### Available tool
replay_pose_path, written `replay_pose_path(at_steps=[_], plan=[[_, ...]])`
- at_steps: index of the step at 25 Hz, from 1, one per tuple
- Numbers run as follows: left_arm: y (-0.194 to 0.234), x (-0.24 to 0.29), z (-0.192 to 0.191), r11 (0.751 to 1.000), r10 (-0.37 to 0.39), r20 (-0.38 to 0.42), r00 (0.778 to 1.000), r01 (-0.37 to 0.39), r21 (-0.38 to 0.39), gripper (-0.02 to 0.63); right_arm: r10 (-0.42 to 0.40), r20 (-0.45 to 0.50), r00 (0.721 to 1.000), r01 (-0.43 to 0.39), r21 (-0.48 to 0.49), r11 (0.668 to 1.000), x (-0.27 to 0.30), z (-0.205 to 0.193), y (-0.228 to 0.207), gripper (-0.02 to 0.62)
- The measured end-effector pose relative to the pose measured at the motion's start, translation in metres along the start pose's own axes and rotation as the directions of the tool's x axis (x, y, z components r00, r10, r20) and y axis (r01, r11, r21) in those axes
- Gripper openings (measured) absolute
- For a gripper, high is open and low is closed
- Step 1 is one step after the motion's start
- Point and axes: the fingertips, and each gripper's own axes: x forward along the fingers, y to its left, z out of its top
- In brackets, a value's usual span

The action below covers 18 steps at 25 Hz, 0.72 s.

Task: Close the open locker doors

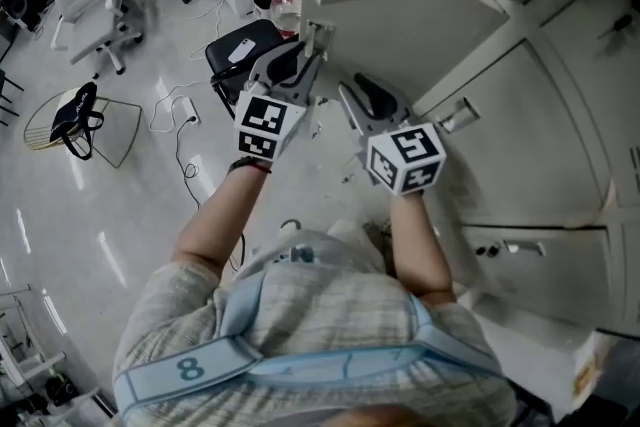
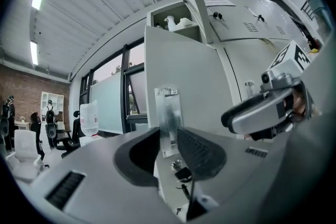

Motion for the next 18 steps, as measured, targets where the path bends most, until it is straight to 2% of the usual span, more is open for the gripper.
replay_pose_path(at_steps=[9, 13, 18], plan=[[0.004, 0.015, -0.004, 0.998, -0.062, -0.025, 0.998, 0.061, -0.027, 0.094, -0.076, 0.004, 0.997, 0.076, 0.033, 0.997, 0.003, -0.003, -0.007, 0.117], [0.008, 0.025, -0.004, 0.997, -0.075, -0.005, 0.997, 0.075, -0.008, 0.094, -0.099, -0.001, 0.995, 0.099, 0.030, 0.995, 0.004, -0.004, -0.008, 0.117], [0.012, 0.035, -0.008, 0.994, -0.106, -0.008, 0.994, 0.106, -0.023, 0.094, -0.140, -0.010, 0.990, 0.141, 0.039, 0.989, 0.003, -0.005, -0.014, 0.117]])
